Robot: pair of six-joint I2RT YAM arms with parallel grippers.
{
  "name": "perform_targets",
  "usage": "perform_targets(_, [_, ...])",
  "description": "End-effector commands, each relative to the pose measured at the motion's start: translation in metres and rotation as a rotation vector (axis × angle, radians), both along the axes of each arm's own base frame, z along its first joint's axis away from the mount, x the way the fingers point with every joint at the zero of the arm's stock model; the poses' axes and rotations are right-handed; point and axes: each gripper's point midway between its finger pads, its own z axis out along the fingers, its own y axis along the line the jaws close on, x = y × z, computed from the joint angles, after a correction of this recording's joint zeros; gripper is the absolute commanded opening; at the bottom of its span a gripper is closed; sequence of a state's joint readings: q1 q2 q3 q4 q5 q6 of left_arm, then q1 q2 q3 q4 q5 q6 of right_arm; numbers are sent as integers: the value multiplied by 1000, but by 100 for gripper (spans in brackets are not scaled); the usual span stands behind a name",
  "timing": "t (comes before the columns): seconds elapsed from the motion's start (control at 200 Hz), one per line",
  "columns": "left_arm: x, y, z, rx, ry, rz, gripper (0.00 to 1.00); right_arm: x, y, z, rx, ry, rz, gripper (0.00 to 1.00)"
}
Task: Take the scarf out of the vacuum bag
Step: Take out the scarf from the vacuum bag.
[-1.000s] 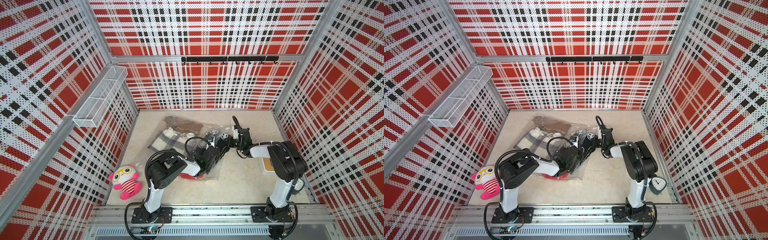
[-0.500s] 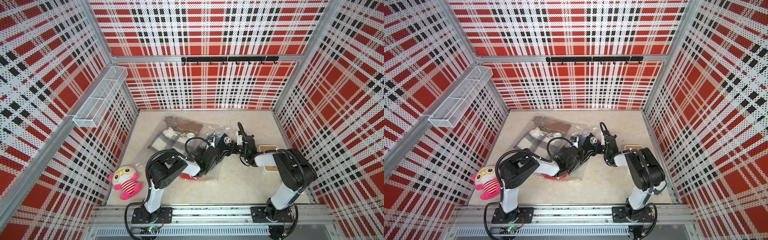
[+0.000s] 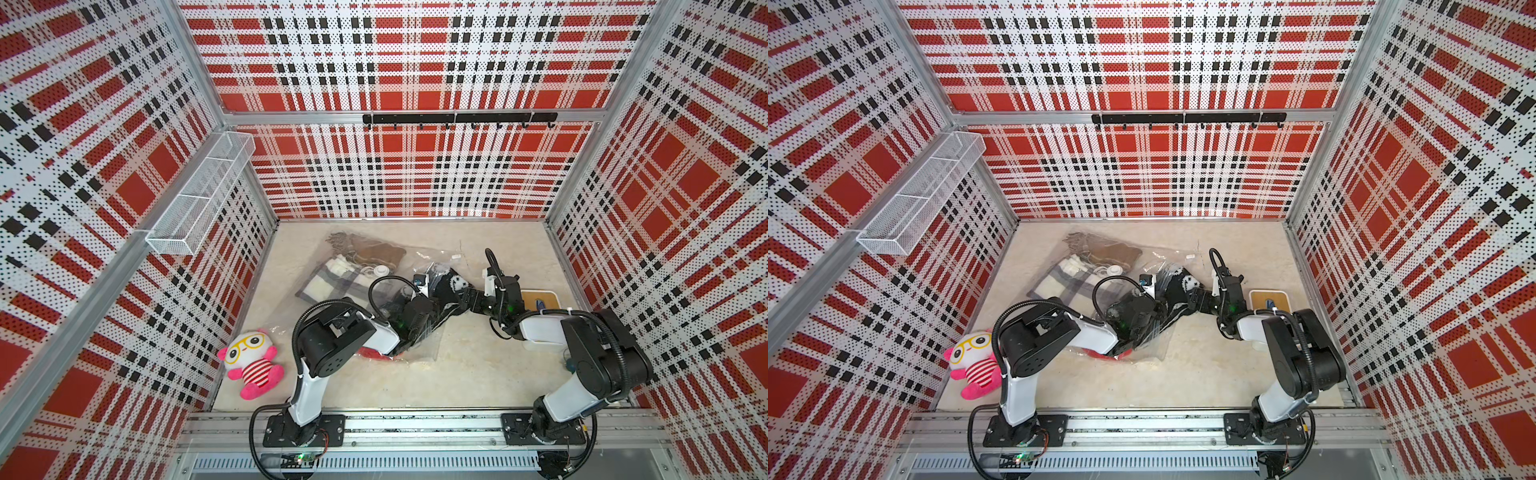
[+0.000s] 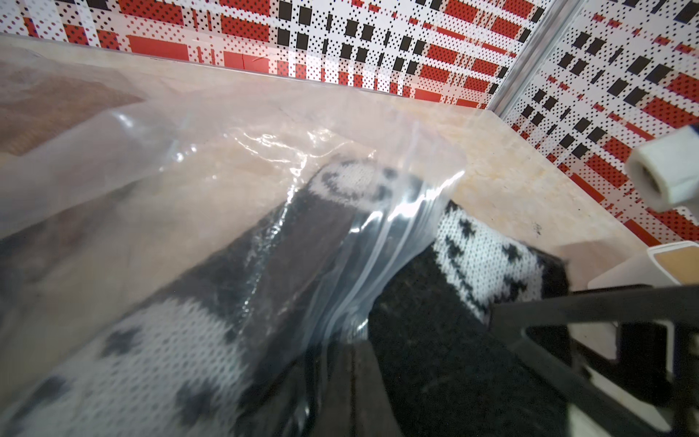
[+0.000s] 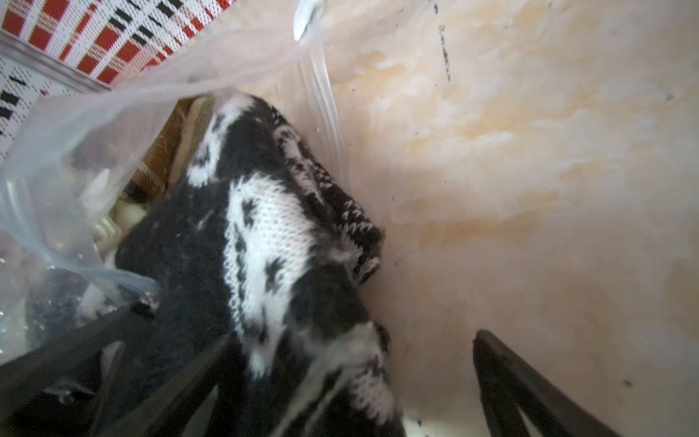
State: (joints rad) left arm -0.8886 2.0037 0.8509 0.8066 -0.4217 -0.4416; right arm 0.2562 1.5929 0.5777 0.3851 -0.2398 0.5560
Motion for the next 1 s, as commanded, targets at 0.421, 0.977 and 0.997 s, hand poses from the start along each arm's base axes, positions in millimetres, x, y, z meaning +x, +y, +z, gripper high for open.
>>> perform_targets(0.421, [-8, 12, -13, 29, 29, -4, 0, 46, 29, -7, 69, -25, 134, 88])
perform_targets(0.977, [-2, 20, -20, -12, 40, 9, 0, -5, 19, -8, 91, -44, 116, 0])
perform_targets(0.997, [-2, 20, -20, -12, 41, 10, 0, -6, 17, -6, 87, -46, 109, 0])
